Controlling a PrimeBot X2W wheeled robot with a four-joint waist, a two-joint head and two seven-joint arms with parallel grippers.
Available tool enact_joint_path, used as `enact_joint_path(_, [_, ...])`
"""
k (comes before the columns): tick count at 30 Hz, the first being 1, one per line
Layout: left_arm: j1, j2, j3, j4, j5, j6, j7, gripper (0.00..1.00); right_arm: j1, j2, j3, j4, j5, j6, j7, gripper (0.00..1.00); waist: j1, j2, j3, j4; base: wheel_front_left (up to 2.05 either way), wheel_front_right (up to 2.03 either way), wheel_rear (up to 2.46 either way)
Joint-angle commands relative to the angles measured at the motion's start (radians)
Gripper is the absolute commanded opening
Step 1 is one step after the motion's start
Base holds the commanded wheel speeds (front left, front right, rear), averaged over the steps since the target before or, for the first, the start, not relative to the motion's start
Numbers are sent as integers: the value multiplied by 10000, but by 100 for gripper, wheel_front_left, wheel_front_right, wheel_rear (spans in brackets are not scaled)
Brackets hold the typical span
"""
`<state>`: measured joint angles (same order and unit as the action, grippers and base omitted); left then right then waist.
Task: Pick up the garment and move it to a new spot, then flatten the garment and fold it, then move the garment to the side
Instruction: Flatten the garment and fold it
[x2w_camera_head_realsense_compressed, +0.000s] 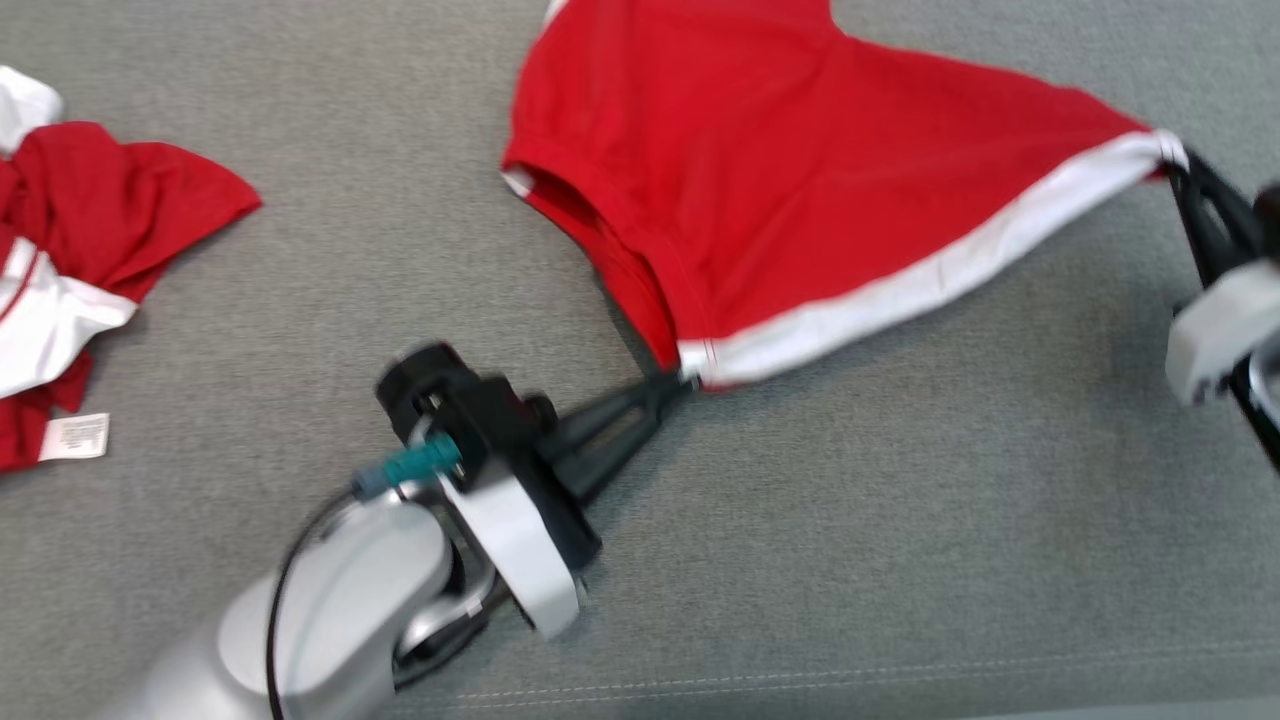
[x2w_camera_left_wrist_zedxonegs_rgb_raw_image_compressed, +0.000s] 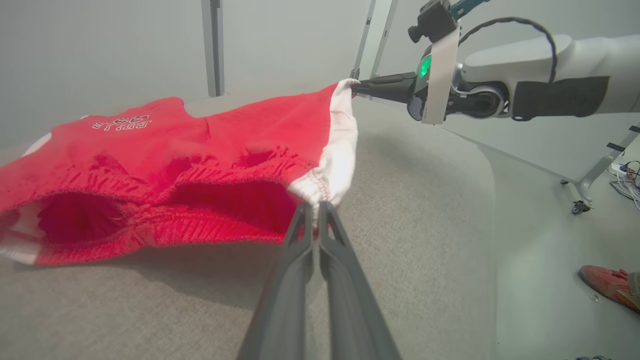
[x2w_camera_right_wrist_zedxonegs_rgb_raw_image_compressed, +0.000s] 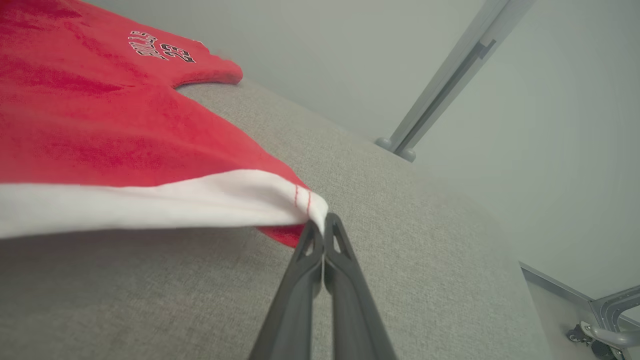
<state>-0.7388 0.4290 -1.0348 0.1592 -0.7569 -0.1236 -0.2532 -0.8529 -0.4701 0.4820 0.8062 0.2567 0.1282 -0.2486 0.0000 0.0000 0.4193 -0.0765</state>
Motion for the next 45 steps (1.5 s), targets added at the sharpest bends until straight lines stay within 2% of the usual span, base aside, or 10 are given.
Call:
enact_joint_path(1, [201,269,4,-297,279,-70,-85,0,1118,-321,-195,-485,65,25,-130,0,0,0,-312,350,0,0,0])
enact_joint_path(11, [437,485,-1191,573,923,-70,-85,0,4673,-197,-1593,-2369,-312,25,419,0,0,0,-794,538,0,0,0])
enact_joint_path(25, [556,993,-2294,1746,559,-71,-85,0,7673,424,-2843,-5410,-1221,25,2026,0,0,0,-1328,373,0,0,0])
enact_joint_path(35, [965,822,-2448,2539,23,-71,8,0,8127,696,-3107,-5492,-1739,25,2228,0,0,0,-1511,389,0,0,0])
enact_joint_path(36, [1024,756,-2449,2571,49,-71,63,0,8111,720,-3152,-5411,-1761,25,2188,13,0,0,-1544,404,0,0,0])
enact_joint_path(37, [1089,680,-2450,2609,24,-71,160,0,8102,743,-3214,-5318,-1776,25,2138,42,0,0,-1591,433,0,0,0])
enact_joint_path(38, [1136,610,-2451,2646,-36,-71,259,13,8100,780,-3288,-5229,-1780,25,2080,85,0,0,-1638,458,0,0,0])
enact_joint_path(39, [1161,552,-2451,2661,-20,-71,330,44,8104,803,-3347,-5148,-1814,25,2026,100,0,0,-1694,485,0,0,0])
enact_joint_path(41, [1246,446,-2452,2744,-212,-71,483,100,8104,877,-3499,-5061,-1875,25,1851,100,0,0,-1820,525,0,0,0])
enact_joint_path(45, [1235,401,-2453,3252,-543,-71,503,100,7995,1056,-3887,-5203,-1984,25,1362,100,0,0,-2121,556,0,0,0])
